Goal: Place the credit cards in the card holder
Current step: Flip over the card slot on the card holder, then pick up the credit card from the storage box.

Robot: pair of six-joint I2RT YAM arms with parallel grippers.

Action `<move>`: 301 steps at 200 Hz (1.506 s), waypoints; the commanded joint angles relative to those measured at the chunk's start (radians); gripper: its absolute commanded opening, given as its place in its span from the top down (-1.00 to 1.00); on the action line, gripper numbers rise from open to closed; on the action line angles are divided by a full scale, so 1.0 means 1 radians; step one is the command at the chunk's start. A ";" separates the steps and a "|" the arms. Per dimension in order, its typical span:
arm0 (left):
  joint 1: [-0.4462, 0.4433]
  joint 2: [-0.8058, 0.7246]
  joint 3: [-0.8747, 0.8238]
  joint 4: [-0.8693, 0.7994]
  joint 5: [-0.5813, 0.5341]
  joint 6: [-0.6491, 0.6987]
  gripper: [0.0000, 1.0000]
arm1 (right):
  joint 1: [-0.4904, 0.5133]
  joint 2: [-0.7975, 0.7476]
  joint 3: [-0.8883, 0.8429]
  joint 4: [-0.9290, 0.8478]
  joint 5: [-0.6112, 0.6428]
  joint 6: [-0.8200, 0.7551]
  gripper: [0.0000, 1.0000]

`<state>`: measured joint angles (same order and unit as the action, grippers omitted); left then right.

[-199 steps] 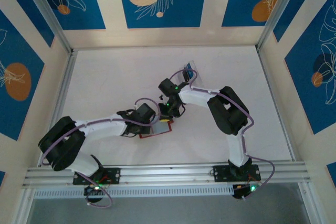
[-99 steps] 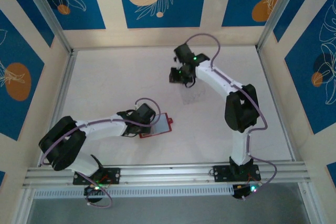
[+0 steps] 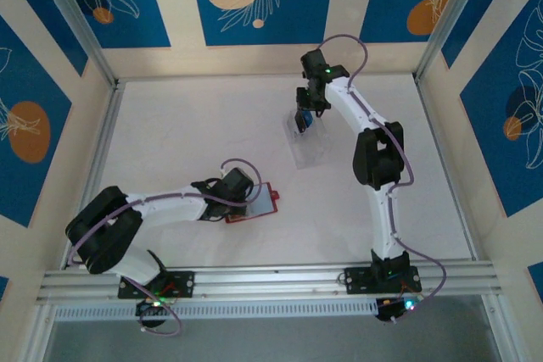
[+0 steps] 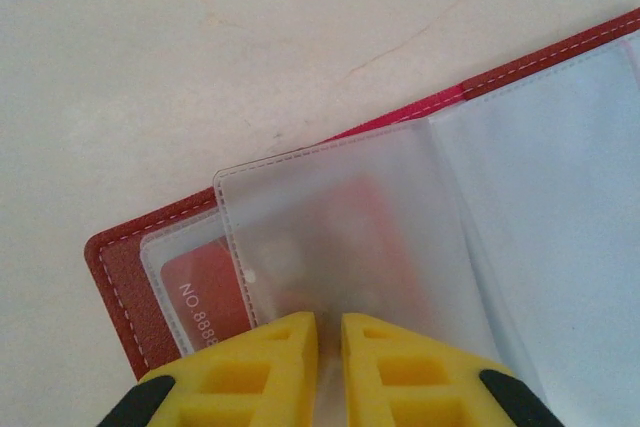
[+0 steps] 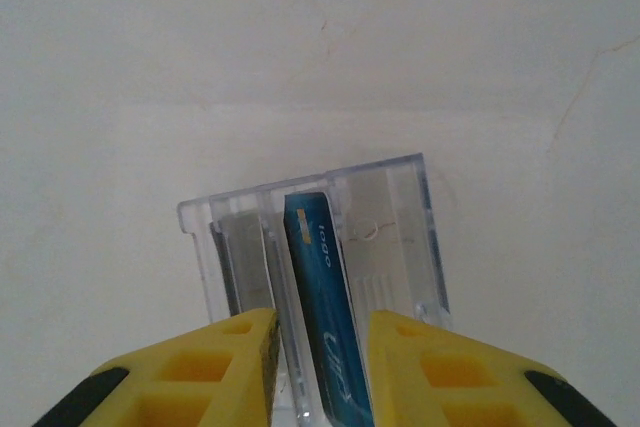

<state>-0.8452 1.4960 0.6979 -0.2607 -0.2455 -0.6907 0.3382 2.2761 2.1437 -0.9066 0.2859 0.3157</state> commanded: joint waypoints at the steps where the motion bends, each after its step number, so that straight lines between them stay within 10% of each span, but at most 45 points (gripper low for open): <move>1: -0.015 0.052 -0.059 -0.100 0.041 -0.017 0.72 | 0.002 0.011 0.060 -0.028 0.005 -0.047 0.37; 203: -0.019 0.050 -0.052 -0.104 0.045 -0.020 0.73 | -0.002 0.076 0.057 -0.051 0.027 -0.077 0.46; 301: -0.019 0.043 -0.051 -0.109 0.041 -0.020 0.73 | 0.005 0.051 0.054 -0.054 0.023 -0.077 0.88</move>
<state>-0.8494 1.4960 0.6945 -0.2497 -0.2481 -0.7010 0.3393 2.3287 2.1975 -0.9314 0.3138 0.2440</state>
